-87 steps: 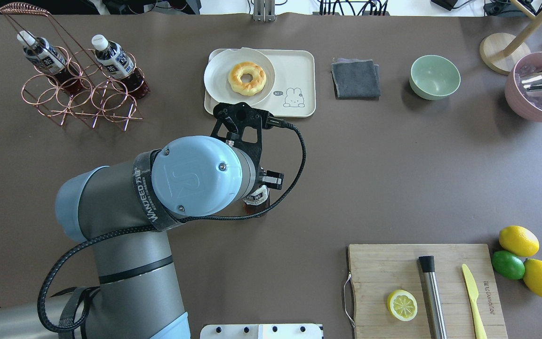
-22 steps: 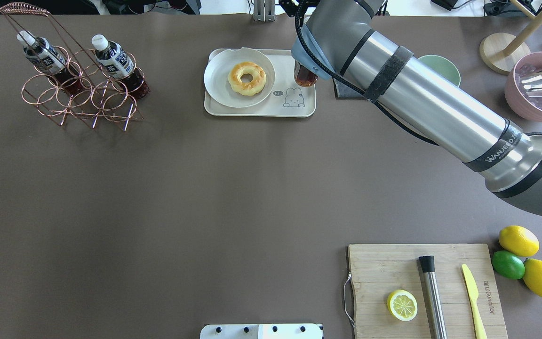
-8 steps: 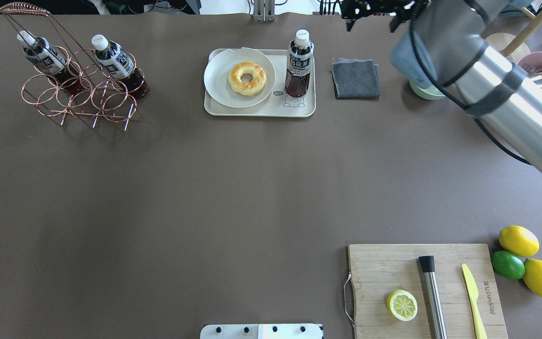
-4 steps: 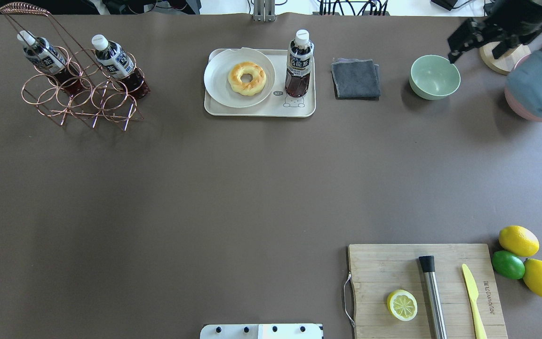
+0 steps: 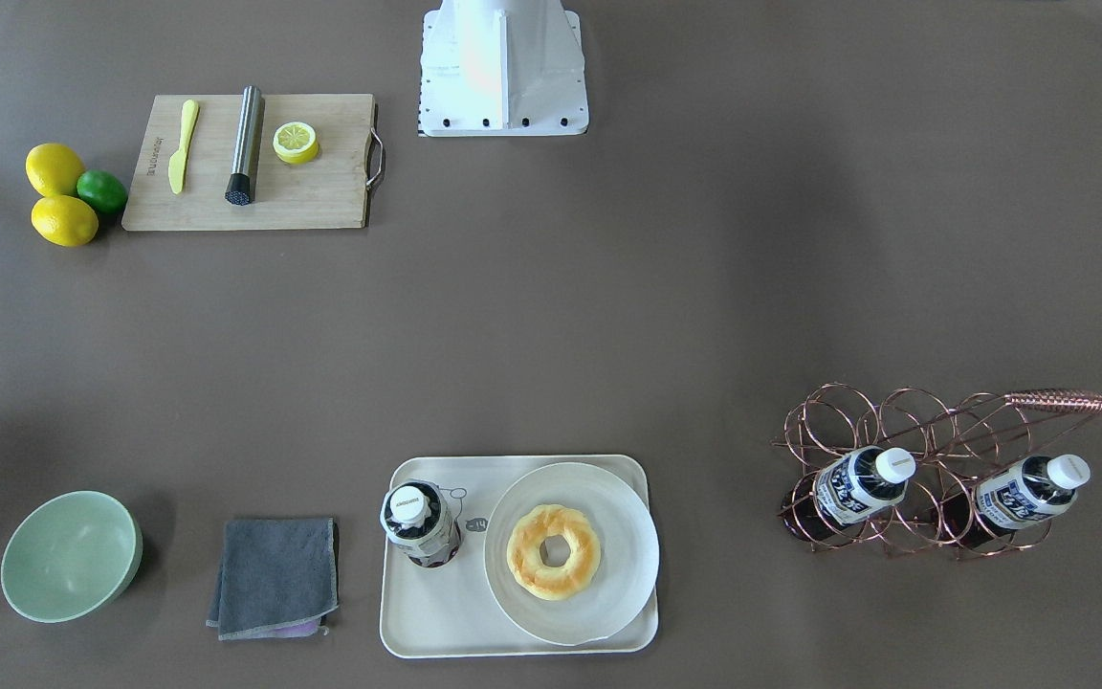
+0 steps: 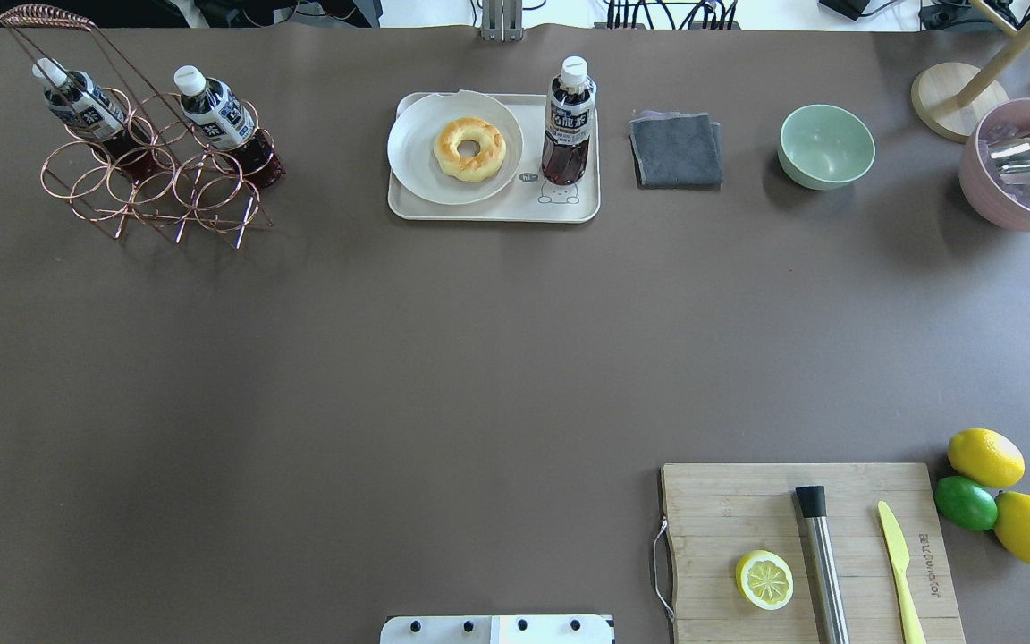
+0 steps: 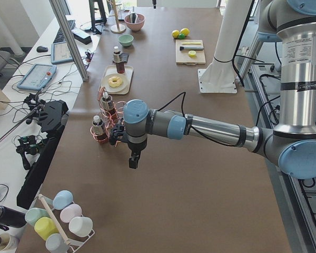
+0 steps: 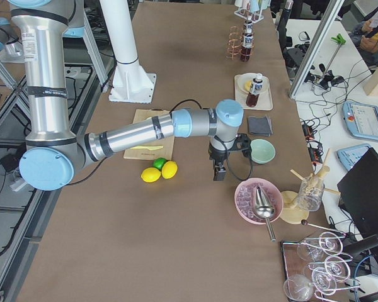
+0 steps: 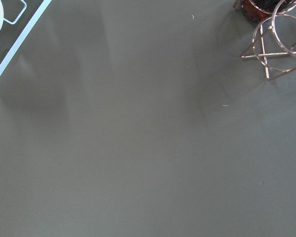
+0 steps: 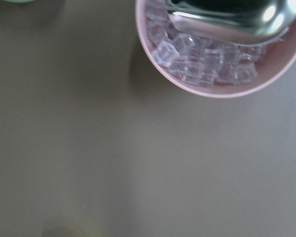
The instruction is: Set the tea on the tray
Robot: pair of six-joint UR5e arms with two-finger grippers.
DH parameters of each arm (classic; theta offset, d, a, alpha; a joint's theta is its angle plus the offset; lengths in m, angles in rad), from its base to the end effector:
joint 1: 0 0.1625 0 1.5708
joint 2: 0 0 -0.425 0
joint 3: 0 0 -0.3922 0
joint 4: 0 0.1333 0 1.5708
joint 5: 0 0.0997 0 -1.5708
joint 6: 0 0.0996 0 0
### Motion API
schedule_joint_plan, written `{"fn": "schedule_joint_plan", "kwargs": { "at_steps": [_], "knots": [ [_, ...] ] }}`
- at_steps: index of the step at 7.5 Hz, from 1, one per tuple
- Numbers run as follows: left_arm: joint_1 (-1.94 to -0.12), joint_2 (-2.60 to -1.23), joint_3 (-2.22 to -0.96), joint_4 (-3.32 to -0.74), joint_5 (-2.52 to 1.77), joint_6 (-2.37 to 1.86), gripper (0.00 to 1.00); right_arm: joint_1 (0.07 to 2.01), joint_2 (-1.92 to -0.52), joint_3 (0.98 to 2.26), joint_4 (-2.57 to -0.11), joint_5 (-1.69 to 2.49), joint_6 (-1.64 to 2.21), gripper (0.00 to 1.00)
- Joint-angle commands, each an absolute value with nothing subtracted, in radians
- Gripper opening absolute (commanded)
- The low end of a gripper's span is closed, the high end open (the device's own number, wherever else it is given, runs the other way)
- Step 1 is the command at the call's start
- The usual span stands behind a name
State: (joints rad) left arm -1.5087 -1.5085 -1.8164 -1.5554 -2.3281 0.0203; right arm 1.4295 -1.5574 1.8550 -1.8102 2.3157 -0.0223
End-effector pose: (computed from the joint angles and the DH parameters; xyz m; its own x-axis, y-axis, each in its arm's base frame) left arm -0.0356 -0.4727 0.5699 0.7168 0.1796 -0.6738 -0.0758 0.9806 0.1808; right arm -0.0031 -0.4889 0.5398 0.7190 -0.1646 0.6753 0.1567 0.9849 0.0732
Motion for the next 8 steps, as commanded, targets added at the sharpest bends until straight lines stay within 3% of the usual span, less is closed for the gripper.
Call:
{"fn": "schedule_joint_plan", "kwargs": {
  "at_steps": [1,8],
  "knots": [
    [-1.564,-1.508,-1.777,-1.508,-2.329,0.145,0.97,1.576,-1.631,1.703,-1.802,2.345,-0.298,1.0],
    [-1.651,-1.48,-1.793,-1.588,-2.326,0.141,0.97,1.605,-1.634,1.736,-1.801,2.338,-0.291,1.0]
  ]
}}
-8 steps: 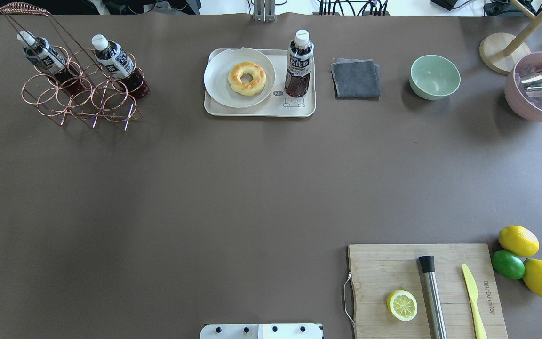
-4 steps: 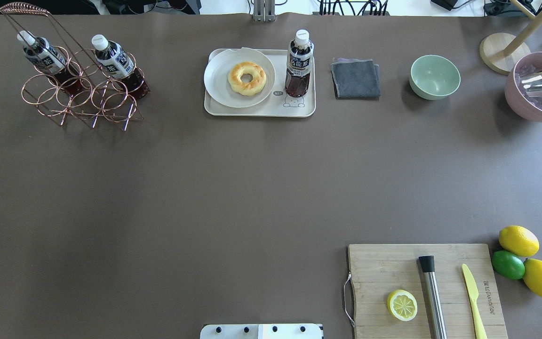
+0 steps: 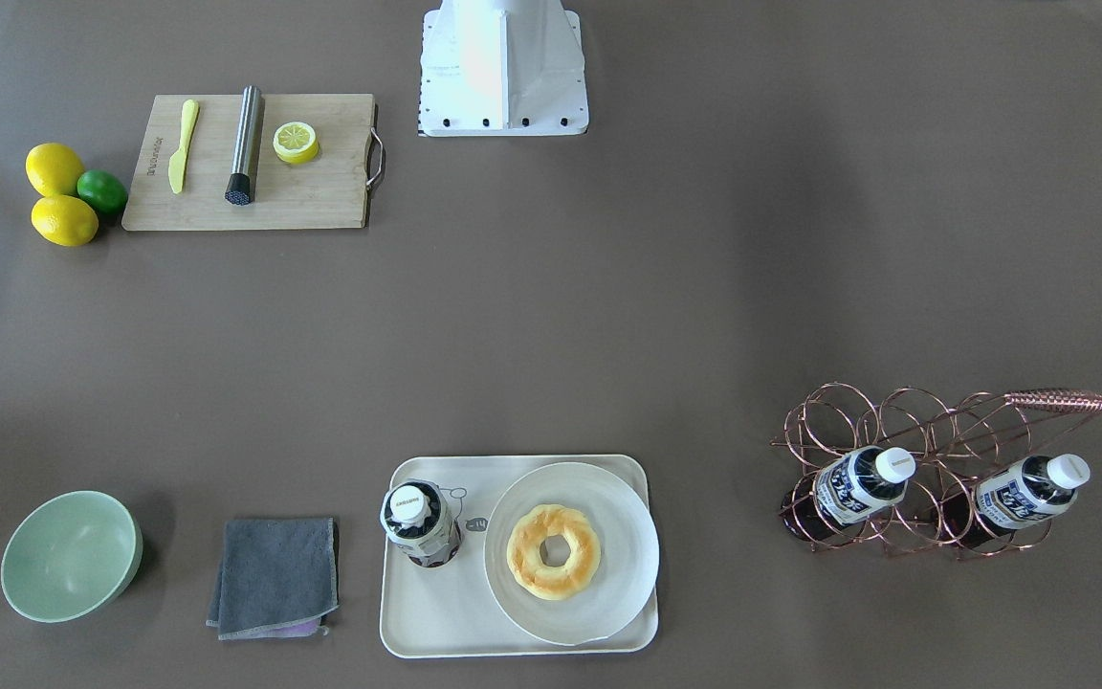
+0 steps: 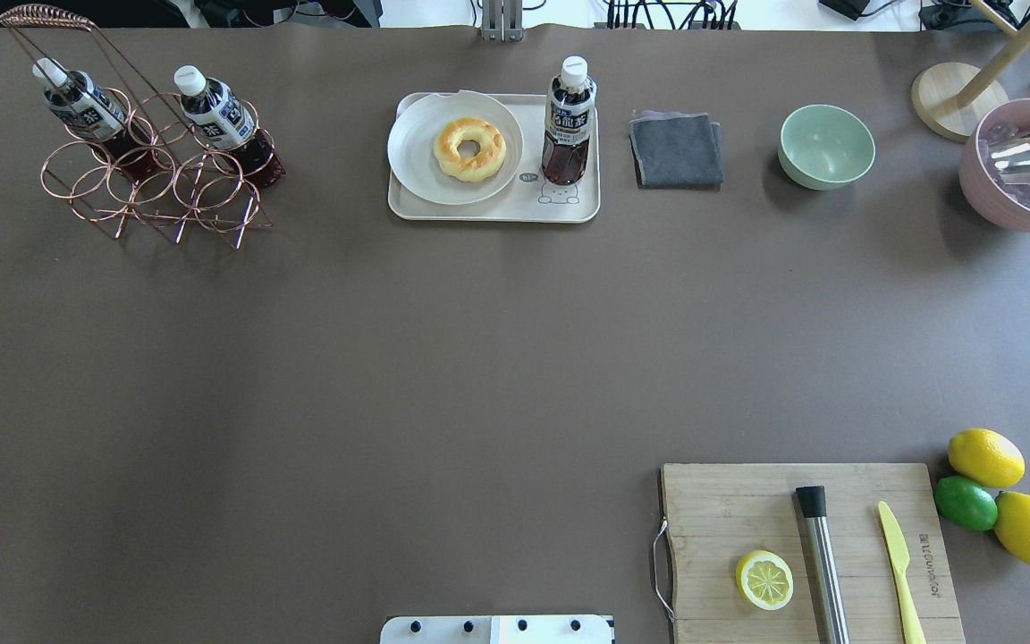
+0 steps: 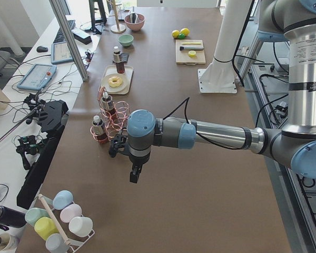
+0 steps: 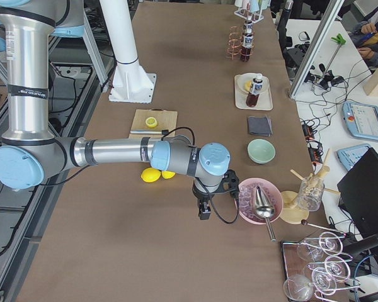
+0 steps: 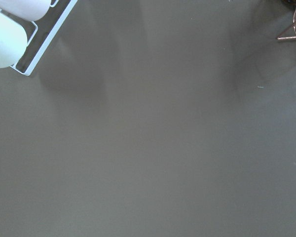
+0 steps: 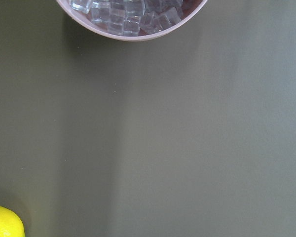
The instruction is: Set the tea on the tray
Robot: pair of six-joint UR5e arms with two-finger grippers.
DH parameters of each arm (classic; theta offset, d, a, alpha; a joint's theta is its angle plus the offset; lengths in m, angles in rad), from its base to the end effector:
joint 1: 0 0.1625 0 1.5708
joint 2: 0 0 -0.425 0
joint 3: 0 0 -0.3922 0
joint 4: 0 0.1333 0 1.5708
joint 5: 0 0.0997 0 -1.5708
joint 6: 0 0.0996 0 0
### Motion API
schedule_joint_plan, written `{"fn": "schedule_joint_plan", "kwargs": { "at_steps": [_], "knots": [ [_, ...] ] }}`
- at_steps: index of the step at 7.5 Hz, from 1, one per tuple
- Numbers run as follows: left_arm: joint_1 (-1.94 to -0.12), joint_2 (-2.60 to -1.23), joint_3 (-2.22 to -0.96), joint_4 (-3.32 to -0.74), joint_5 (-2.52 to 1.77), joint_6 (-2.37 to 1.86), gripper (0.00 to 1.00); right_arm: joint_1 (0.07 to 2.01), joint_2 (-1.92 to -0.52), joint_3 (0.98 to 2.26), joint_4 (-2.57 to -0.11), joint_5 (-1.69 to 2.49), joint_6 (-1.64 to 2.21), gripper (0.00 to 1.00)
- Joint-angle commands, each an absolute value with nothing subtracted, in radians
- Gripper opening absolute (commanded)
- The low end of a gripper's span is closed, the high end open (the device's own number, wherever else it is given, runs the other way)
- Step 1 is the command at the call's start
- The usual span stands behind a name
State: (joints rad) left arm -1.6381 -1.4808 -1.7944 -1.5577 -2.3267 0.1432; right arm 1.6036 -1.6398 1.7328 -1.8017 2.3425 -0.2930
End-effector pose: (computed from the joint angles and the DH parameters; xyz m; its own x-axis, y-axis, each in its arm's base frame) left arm -0.0956 -0.4528 0.5935 0.7336 0.1744 -0.6568 -0.0383 0.9756 0.2162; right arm 0.0786 -0.4478 0.6345 0.6922 -0.1717 0.7010 0.1749 0.9822 0.0679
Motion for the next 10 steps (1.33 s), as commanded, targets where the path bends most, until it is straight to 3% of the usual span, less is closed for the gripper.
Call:
{"fn": "schedule_joint_plan", "kwargs": {
  "at_steps": [1,10],
  "knots": [
    [-1.651,-1.479,-1.781,-1.586,-2.321,0.143,0.97,1.603,-1.638,1.749,-1.801,2.336,-0.293,1.0],
    [-1.661,-1.407,-1.835,-1.585,-2.319,0.141,0.97,1.603,-1.652,1.776,-1.759,2.293,-0.278,1.0]
  ]
}}
